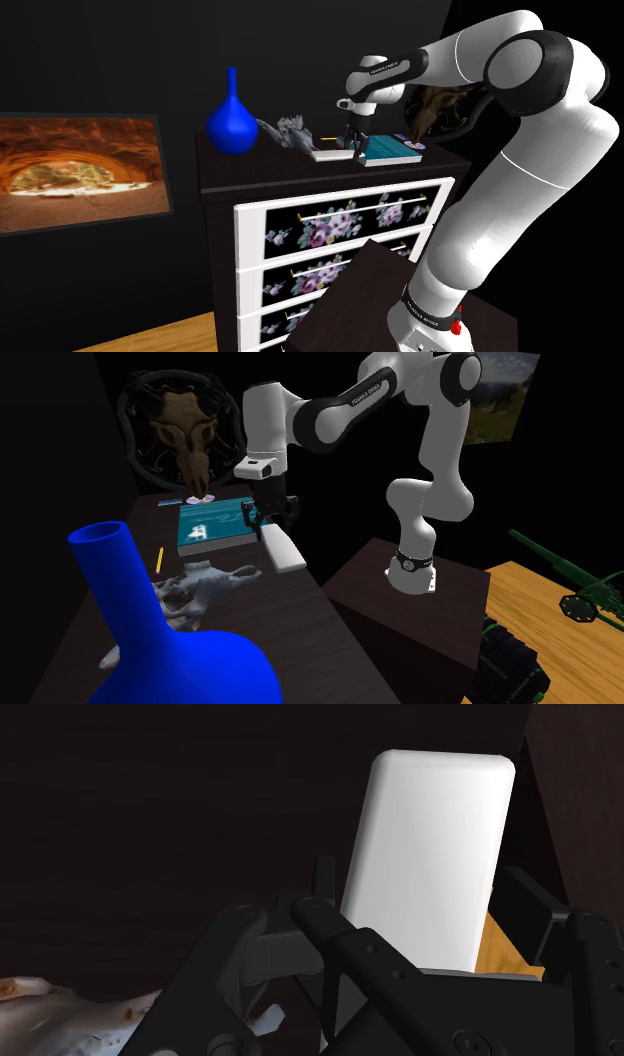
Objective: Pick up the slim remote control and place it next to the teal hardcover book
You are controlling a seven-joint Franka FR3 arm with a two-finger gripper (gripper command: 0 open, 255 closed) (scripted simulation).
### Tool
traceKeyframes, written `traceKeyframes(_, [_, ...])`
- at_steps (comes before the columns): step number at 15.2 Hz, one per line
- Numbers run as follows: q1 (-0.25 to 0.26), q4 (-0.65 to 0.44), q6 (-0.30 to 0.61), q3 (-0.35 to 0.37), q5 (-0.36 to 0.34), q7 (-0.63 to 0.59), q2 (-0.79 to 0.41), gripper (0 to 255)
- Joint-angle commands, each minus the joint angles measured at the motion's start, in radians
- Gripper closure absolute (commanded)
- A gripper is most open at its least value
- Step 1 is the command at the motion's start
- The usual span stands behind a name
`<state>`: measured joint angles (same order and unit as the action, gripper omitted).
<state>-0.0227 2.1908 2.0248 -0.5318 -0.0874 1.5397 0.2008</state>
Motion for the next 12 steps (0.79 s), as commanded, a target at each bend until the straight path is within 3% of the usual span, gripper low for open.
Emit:
traceKeyframes(1, [0.0,0.02,0.028,-0.003,0.003,0.003,-0.007,255])
traceKeyframes(5, [0.0,0.058,0.087,-0.01,0.012,0.012,-0.03,255])
traceKeyframes(12, [0.0,0.058,0.087,-0.01,0.012,0.012,-0.03,255])
